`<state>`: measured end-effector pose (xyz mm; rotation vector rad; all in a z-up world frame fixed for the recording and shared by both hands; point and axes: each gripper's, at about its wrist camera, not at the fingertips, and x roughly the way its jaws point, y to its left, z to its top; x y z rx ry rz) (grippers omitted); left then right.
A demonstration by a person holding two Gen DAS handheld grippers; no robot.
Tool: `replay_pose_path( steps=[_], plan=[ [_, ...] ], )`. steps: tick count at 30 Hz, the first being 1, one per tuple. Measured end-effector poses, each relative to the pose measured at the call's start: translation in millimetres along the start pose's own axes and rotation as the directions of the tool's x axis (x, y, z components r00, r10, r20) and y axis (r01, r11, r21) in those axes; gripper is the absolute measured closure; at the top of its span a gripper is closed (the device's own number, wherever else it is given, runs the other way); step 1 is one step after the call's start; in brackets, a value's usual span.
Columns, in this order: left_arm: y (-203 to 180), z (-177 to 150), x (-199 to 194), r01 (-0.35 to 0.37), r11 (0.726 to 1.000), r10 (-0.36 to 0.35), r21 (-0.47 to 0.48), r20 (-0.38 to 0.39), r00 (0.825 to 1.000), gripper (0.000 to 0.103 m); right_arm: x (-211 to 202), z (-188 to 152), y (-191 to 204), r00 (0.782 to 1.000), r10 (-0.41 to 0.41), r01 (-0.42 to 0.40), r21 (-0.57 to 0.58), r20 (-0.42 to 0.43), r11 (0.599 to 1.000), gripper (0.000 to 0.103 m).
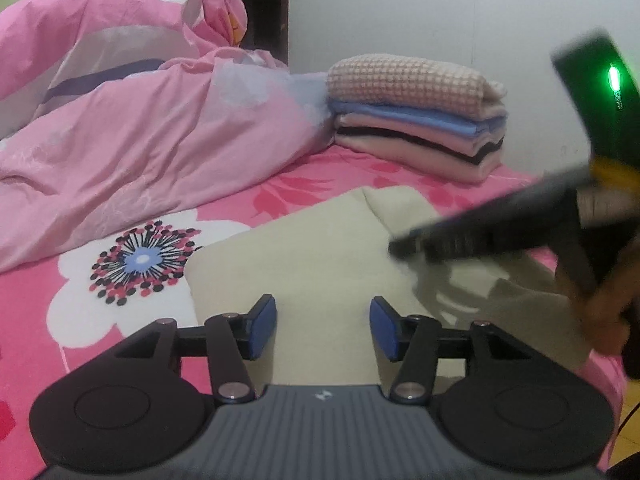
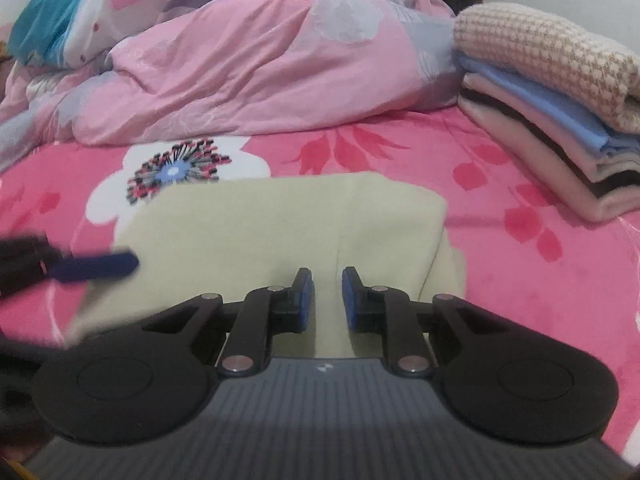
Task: Fold clothes
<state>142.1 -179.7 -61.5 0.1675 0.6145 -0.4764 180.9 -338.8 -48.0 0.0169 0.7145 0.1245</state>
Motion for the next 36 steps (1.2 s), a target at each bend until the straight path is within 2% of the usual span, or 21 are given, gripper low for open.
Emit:
replay_pose_path(
  steps=[4, 5, 7, 8, 12, 18, 24, 27, 31, 33, 34, 36],
  plan=[
    [-2.7, 4.5, 1.6, -0.011, 1.0, 0.011, -0.005, -0.028, 1.0, 0.045, 12.3, 17.7, -10.4, 0.998, -0.023, 0.021, 0.038, 0.05, 0.999, 0.087],
    [-4.1, 5.2, 1.7, -0.014, 1.0, 0.014, -0.003, -0.032, 0.999, 0.044, 22.2, 18.0, -13.2, 0.998, -0.041, 0.04, 0.04, 0.036, 0.998, 0.087],
    [-6.8, 6.1, 2.0, -0.017, 1.0, 0.017, 0.002, -0.042, 0.999, 0.044, 50.7, 9.0, -17.8, 0.996, -0.077, 0.079, 0.043, -0.047, 0.996, 0.087],
    [-8.1, 6.6, 2.1, -0.019, 1.0, 0.019, 0.004, -0.046, 0.999, 0.042, 53.6, 5.3, -20.2, 0.997, -0.07, 0.072, 0.046, -0.043, 0.996, 0.087],
    [-14.0, 6.1, 2.5, -0.034, 0.999, 0.035, 0.017, -0.058, 0.998, 0.038, 30.5, 12.7, -27.4, 0.998, -0.053, 0.056, 0.112, -0.036, 0.992, 0.086],
    [-18.5, 6.2, 4.5, -0.048, 0.999, 0.049, 0.023, -0.065, 0.997, 0.036, -37.9, -4.9, -23.8, 0.996, -0.004, -0.008, 0.136, 0.086, 0.991, 0.086],
    [-26.1, 7.0, 5.7, -0.071, 0.997, 0.073, 0.038, -0.078, 0.994, 0.033, -33.8, -48.7, -22.8, 0.999, 0.01, -0.014, 0.087, 0.054, 0.996, 0.081],
    [-26.9, 6.9, 6.2, -0.078, 0.996, 0.082, 0.043, -0.083, 0.993, 0.033, -55.3, -46.6, -20.9, 0.997, 0.006, -0.014, 0.108, 0.078, 0.994, 0.08],
    [-27.6, 8.1, 7.0, -0.081, 0.996, 0.085, 0.043, -0.091, 0.992, 0.032, -89.6, -60.0, -7.0, 0.99, 0.039, -0.042, 0.016, 0.135, 0.999, 0.08],
    [-28.7, 8.2, 7.2, -0.087, 0.995, 0.091, 0.047, -0.093, 0.991, 0.032, -96.0, -74.0, 2.1, 0.99, 0.062, -0.056, -0.048, 0.127, 0.997, 0.08],
    [-29.2, 8.4, 7.4, -0.089, 0.995, 0.093, 0.047, -0.095, 0.991, 0.032, -92.0, -82.3, 6.5, 0.994, 0.051, -0.043, -0.085, 0.096, 0.995, 0.079],
    [-31.2, 8.6, 7.8, -0.092, 0.994, 0.097, 0.05, -0.101, 0.99, 0.031, -83.4, -97.1, 11.0, 0.996, 0.016, -0.006, -0.118, 0.087, 0.993, 0.079]
  ],
)
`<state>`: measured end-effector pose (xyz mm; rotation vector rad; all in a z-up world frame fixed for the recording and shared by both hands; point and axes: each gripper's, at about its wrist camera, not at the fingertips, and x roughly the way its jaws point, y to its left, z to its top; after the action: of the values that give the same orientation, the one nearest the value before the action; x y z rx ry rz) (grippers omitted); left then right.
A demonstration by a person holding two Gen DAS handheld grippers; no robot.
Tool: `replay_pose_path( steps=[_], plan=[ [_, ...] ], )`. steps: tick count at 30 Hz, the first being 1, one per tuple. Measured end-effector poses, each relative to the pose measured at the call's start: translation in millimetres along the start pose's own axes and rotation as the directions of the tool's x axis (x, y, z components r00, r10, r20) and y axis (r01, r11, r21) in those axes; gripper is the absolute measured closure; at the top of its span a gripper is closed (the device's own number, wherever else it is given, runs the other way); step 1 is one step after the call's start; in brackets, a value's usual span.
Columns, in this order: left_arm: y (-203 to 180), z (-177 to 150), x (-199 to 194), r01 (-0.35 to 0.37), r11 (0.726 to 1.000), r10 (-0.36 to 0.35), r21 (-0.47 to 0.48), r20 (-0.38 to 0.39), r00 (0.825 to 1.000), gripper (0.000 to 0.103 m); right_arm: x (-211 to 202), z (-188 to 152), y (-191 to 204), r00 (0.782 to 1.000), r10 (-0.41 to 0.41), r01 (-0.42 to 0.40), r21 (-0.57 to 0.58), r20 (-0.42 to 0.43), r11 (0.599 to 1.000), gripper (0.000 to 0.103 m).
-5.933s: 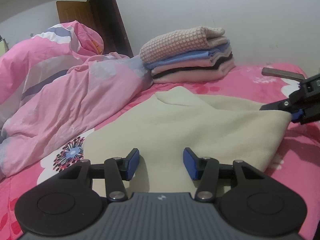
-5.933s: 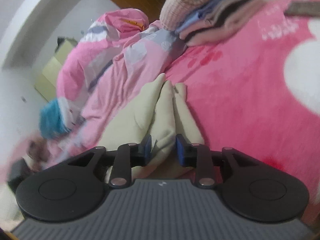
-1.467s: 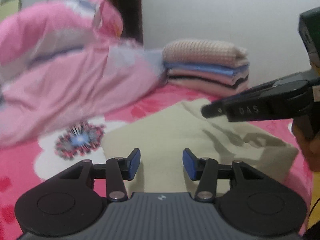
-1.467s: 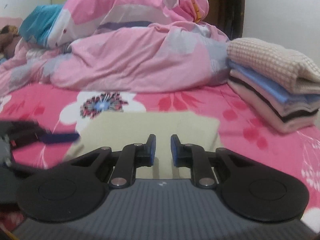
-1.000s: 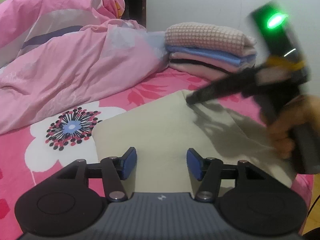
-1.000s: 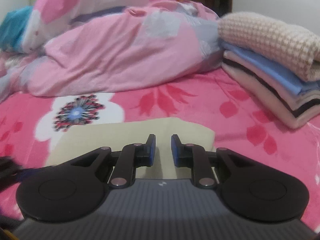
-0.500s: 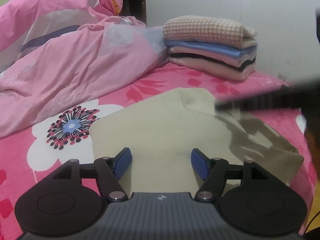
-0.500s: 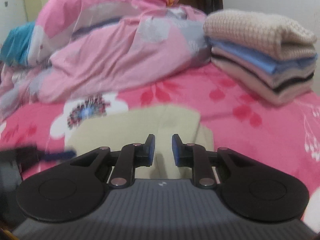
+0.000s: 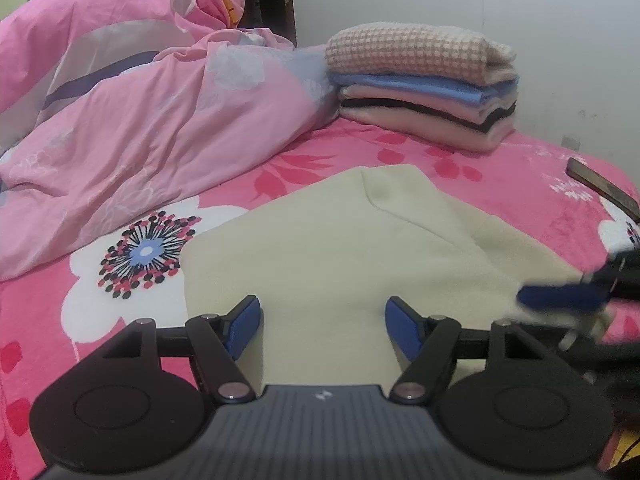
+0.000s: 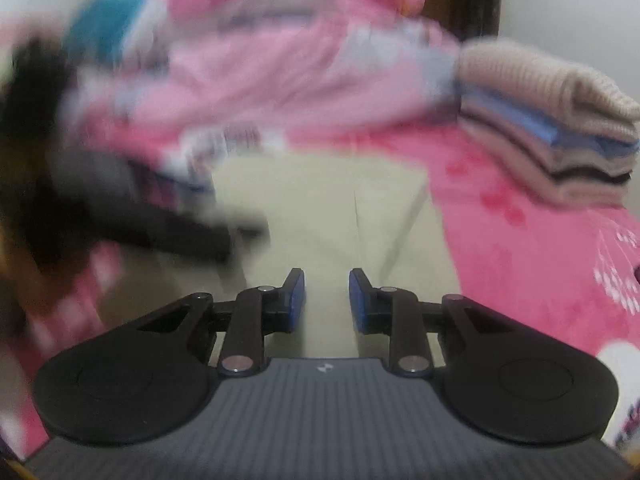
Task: Fold clothes
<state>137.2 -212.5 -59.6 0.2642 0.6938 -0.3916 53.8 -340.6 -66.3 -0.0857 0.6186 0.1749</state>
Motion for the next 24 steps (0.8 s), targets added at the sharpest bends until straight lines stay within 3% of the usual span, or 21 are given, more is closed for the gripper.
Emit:
replay_pose_path(
  steps=[3, 7, 11, 13, 15, 17, 20, 22, 24],
  plan=[
    [-1.9, 0.0, 0.1, -0.012, 1.0, 0.012, 0.007, -0.005, 1.0, 0.03, -8.8, 5.0, 3.8, 1.0, -0.026, 0.026, 0.022, 0.007, 0.999, 0.079],
    [-1.2, 0.8, 0.2, -0.012, 1.0, 0.012, 0.005, -0.011, 1.0, 0.03, -28.4, 4.5, 17.7, 0.998, 0.016, -0.014, -0.029, 0.059, 0.999, 0.079],
    [-0.2, 1.7, -2.7, -0.002, 1.0, 0.002, -0.005, -0.009, 1.0, 0.03, -25.9, -10.3, 22.6, 1.0, 0.02, -0.018, -0.066, 0.022, 0.998, 0.077],
    [7.1, 2.0, -10.9, 0.035, 0.999, -0.035, -0.041, 0.007, 0.999, 0.03, -33.2, -8.3, 11.6, 0.998, 0.054, -0.055, 0.015, 0.038, 0.998, 0.076],
    [18.3, 0.0, -26.3, 0.1, 0.99, -0.094, -0.098, 0.072, 0.993, 0.029, -42.2, -4.2, -11.9, 0.993, 0.08, -0.091, 0.146, 0.083, 0.985, 0.067],
    [38.3, -7.5, -41.3, 0.142, 0.978, -0.121, -0.155, 0.136, 0.983, 0.015, -48.7, -1.8, -44.2, 0.987, 0.09, -0.126, 0.29, 0.136, 0.949, 0.04],
    [73.4, -21.4, -46.6, 0.21, 0.942, -0.181, -0.262, 0.129, 0.975, 0.01, -30.1, -8.4, -98.8, 0.983, 0.156, -0.182, 0.503, 0.094, 0.845, 0.026],
    [94.6, -32.6, -35.1, 0.266, 0.896, -0.258, -0.355, 0.073, 0.964, 0.01, -15.9, -13.4, -135.6, 0.976, 0.209, -0.204, 0.633, 0.067, 0.747, 0.023],
    [112.6, -44.1, -21.9, 0.319, 0.836, -0.343, -0.446, 0.028, 0.939, 0.01, 6.8, -21.5, -155.8, 0.957, 0.287, -0.22, 0.714, 0.027, 0.665, 0.022]
  ],
)
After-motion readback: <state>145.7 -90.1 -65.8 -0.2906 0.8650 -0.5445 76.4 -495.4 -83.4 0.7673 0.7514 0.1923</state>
